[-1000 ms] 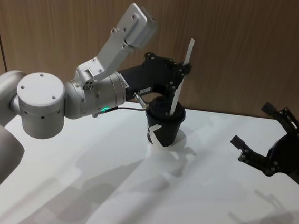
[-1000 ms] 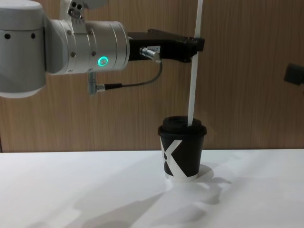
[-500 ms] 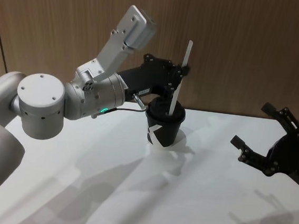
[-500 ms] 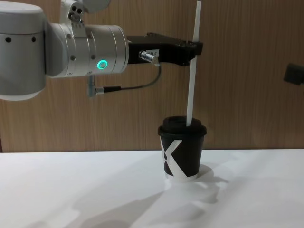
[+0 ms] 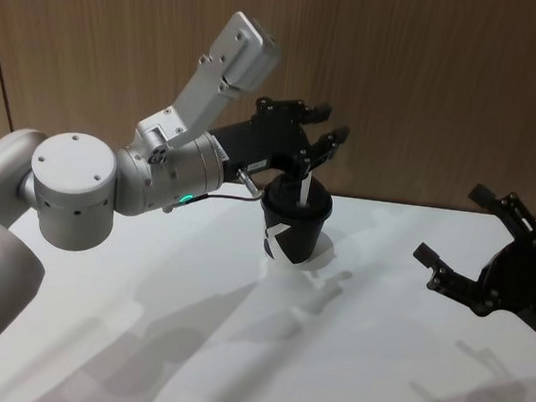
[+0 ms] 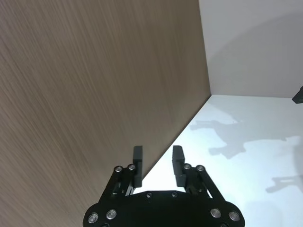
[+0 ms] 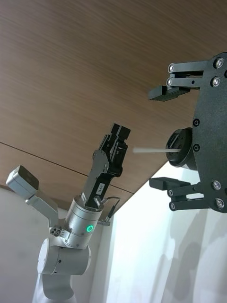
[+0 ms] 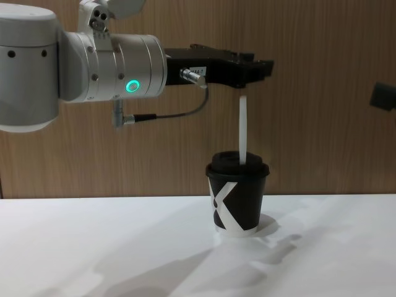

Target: Pick up the straw with one hand, pass it to the other hand, and insert it into the cup.

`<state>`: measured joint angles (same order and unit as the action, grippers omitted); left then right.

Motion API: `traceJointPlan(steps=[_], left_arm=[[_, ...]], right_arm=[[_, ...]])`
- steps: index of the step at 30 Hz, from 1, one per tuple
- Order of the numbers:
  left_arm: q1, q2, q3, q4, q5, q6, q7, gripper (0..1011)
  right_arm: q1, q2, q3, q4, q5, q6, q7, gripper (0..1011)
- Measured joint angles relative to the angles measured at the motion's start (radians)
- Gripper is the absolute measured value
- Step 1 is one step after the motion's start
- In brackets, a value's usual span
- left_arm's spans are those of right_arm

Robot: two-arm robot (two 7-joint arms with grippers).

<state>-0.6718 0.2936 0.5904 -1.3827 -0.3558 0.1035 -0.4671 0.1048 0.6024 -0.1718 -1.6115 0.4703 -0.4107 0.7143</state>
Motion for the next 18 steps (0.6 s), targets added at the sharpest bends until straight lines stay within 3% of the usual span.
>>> traceJointPlan(steps=[1, 4, 7, 9, 10, 14, 16, 18], left_arm=[[0.0, 0.0, 0.0, 0.0, 0.0, 0.0, 0.0, 382], [0.0, 0.0, -0.001, 0.0, 0.001, -0.001, 0.0, 440], [0.0, -0.001, -0.001, 0.001, 0.002, -0.001, 0.0, 585], [0.0, -0.001, -0.001, 0.001, 0.003, -0.001, 0.001, 605], [0.0, -0.001, -0.001, 0.001, 0.003, -0.001, 0.001, 664], [0.002, -0.001, -0.004, 0.001, 0.003, -0.002, 0.0, 747], [0.005, -0.001, -0.006, 0.001, 0.003, -0.004, 0.0, 864], [0.009, 0.0, -0.008, 0.001, 0.002, -0.006, -0.001, 890]], right_arm=[[0.0, 0.0, 0.0, 0.0, 0.0, 0.0, 0.0, 1001], [0.0, 0.0, 0.0, 0.0, 0.0, 0.0, 0.0, 1001], [0.0, 0.0, 0.0, 0.0, 0.0, 0.0, 0.0, 1001], [0.0, 0.0, 0.0, 0.0, 0.0, 0.0, 0.0, 1001], [0.0, 0.0, 0.0, 0.0, 0.0, 0.0, 0.0, 1001], [0.0, 0.0, 0.0, 0.0, 0.0, 0.0, 0.0, 1001], [0.001, 0.0, -0.001, -0.001, 0.002, 0.003, -0.002, 1001], [0.002, -0.001, -0.001, -0.003, 0.005, 0.006, -0.004, 1001]])
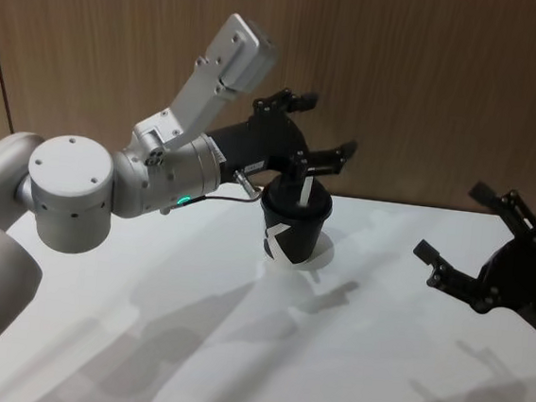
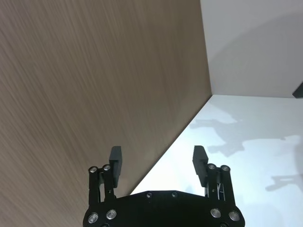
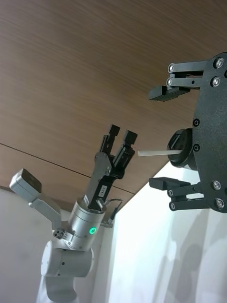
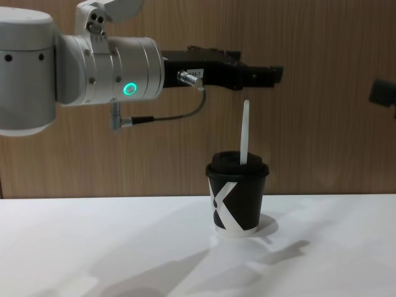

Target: Pick up the straw with one hand, pass it to the other hand, and insert it into the cup.

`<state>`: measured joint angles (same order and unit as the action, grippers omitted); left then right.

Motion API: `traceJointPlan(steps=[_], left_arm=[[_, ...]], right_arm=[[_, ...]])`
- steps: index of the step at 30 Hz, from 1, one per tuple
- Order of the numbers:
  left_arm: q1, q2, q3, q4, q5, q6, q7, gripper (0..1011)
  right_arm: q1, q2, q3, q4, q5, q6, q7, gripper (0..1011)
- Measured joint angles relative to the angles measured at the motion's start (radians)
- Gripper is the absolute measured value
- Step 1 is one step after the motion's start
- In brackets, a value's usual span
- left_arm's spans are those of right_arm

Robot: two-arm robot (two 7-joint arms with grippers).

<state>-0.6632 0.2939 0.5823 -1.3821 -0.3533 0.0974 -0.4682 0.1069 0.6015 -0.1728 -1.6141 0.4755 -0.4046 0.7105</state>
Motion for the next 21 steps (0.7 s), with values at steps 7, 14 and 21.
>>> traceJointPlan(steps=[7, 14, 21], left_arm=[[0.024, 0.008, -0.016, -0.009, -0.011, -0.015, -0.005, 1003], [0.056, 0.015, -0.038, -0.021, -0.027, -0.034, -0.008, 1003], [0.084, 0.015, -0.056, -0.028, -0.039, -0.066, -0.011, 1003]], right_arm=[[0.011, -0.015, 0.0, -0.024, 0.025, 0.036, -0.03, 1001], [0.029, -0.04, 0.002, -0.066, 0.06, 0.109, -0.088, 1001], [0.056, -0.071, -0.002, -0.12, 0.097, 0.203, -0.162, 1001]])
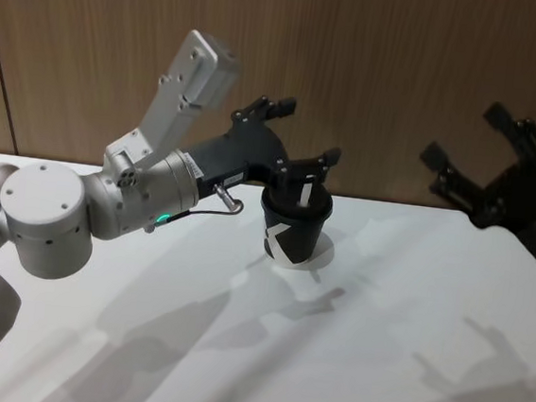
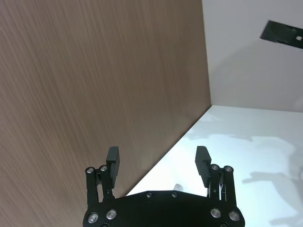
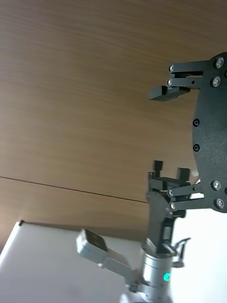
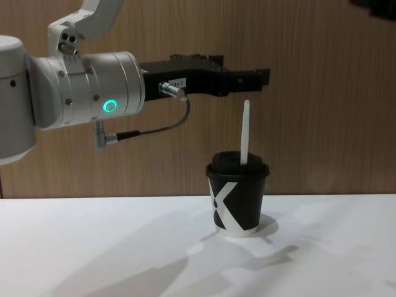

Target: Pick up the straw with one hand, pass it to the other hand, and insert it into the cup.

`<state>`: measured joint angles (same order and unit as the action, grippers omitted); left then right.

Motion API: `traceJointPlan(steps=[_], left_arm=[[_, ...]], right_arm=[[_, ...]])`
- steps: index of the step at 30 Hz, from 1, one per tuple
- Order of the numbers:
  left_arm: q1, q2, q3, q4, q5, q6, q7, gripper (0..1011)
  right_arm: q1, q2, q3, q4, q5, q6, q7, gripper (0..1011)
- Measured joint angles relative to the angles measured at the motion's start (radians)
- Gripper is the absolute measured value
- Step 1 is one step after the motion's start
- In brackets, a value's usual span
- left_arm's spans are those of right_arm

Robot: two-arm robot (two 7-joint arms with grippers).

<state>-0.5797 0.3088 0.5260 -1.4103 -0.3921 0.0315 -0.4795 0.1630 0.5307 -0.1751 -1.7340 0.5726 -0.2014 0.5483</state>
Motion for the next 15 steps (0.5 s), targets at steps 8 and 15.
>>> traceJointPlan(steps=[8, 15], left_arm=[[0.021, -0.008, -0.016, 0.0, -0.011, -0.052, -0.016, 1003], [0.031, -0.02, -0.027, 0.009, -0.022, -0.106, -0.04, 1003]], right_arm=[[0.018, -0.018, -0.013, -0.046, 0.032, 0.074, -0.046, 1001], [0.025, -0.021, -0.027, -0.075, 0.053, 0.118, -0.063, 1001]])
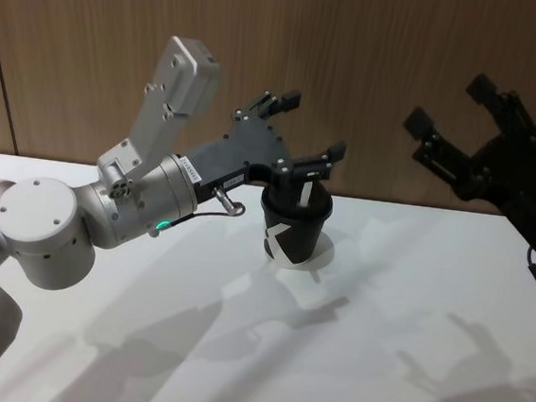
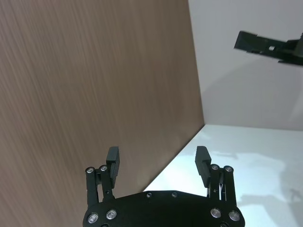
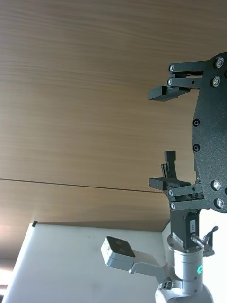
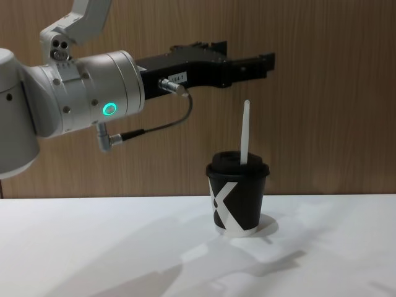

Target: Pick up the straw with one hand, pass it to the other hand, and insert it into the cup.

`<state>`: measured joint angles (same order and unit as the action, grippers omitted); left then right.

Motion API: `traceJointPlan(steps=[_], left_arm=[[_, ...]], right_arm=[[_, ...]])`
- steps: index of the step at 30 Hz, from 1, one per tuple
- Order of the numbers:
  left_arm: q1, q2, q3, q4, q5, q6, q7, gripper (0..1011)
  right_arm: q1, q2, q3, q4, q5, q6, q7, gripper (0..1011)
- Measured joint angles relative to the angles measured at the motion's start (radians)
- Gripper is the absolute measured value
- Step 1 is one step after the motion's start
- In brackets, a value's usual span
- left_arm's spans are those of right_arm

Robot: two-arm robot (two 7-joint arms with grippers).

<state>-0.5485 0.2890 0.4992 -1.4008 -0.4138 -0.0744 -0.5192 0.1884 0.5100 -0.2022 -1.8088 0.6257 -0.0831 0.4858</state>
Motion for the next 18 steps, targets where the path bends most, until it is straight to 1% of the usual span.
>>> traceJointPlan(steps=[1, 6, 18], left_arm=[[0.001, -0.003, -0.002, 0.002, -0.003, -0.013, -0.006, 1003], [0.005, -0.01, -0.007, 0.007, -0.012, -0.043, -0.019, 1003], [0.01, -0.018, -0.013, 0.012, -0.022, -0.077, -0.035, 1003]], right_arm=[[0.001, 0.0, -0.003, -0.004, 0.003, 0.007, -0.002, 1001], [0.004, 0.0, -0.014, -0.018, 0.013, 0.028, -0.009, 1001], [0.007, 0.0, -0.028, -0.035, 0.026, 0.054, -0.018, 1001]])
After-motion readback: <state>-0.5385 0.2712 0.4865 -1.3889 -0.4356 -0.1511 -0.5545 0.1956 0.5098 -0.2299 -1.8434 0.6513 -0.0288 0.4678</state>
